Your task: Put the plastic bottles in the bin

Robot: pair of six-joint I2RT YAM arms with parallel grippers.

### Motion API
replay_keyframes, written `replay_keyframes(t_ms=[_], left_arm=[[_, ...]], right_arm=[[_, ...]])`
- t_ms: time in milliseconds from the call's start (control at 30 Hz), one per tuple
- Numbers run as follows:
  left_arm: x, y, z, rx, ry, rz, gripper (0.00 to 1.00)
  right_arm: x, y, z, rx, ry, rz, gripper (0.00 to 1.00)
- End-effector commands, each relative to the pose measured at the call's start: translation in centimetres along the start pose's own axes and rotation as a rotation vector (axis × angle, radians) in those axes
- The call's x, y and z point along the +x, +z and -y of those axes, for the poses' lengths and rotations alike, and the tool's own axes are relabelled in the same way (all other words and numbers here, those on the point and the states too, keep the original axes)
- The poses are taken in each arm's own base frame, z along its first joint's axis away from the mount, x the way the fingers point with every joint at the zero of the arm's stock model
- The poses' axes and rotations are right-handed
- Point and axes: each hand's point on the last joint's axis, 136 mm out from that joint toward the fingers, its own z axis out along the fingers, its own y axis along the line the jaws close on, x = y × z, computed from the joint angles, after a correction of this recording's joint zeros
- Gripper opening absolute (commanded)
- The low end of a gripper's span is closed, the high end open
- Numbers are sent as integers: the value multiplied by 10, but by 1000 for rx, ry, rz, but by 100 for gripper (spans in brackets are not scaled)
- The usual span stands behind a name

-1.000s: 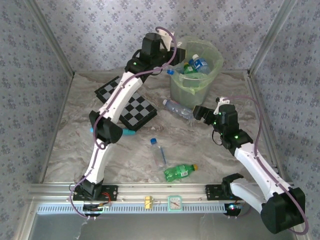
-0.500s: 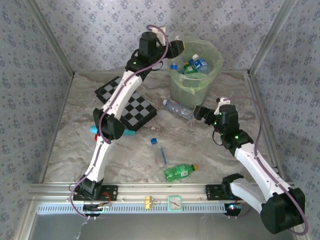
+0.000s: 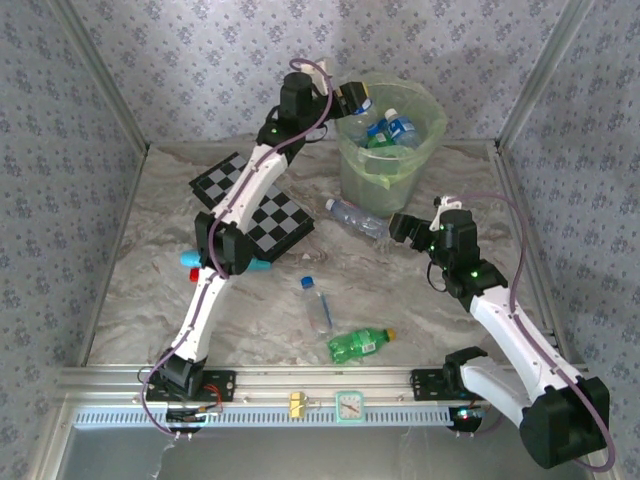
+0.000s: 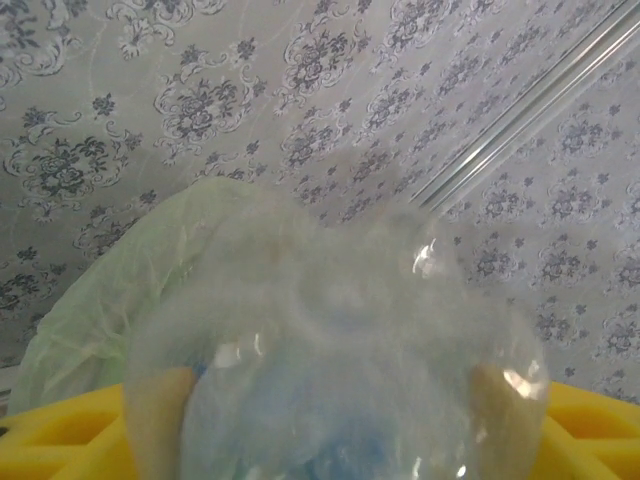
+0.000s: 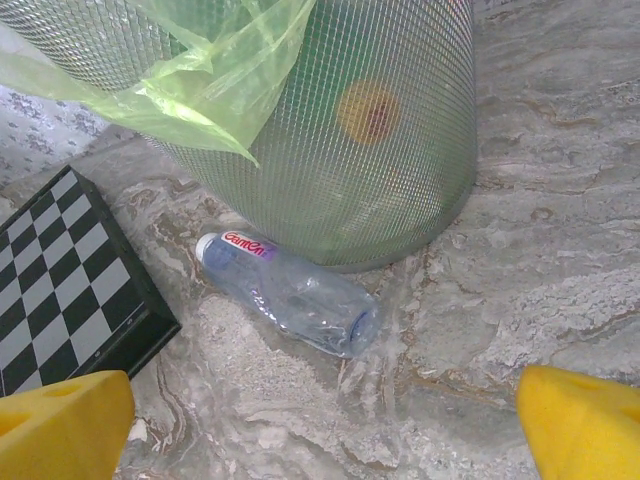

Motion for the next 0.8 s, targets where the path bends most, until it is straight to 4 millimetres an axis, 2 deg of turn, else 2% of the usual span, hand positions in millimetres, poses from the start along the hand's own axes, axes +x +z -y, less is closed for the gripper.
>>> replay_keyframes(t_ms=[0,267,467,600,767], left_arm=[[-4,-2,22,63,12,2,76],[-19,-25,53,77,90,-18,100],[-26,-49,77,79,134,-61,100],[-9,-53,96,134,120,-126,100],[23,-51,118,153,171,-198,100]], right_arm=[[-10,-7,1,12,-17,29,100],[1,4,0,0,-31,-20,100],[6,10,-1,-6,-52,-50,100],[6,12,-6,-18,-55,-61,100],[6,13,-10,-22,-62,-64,100]])
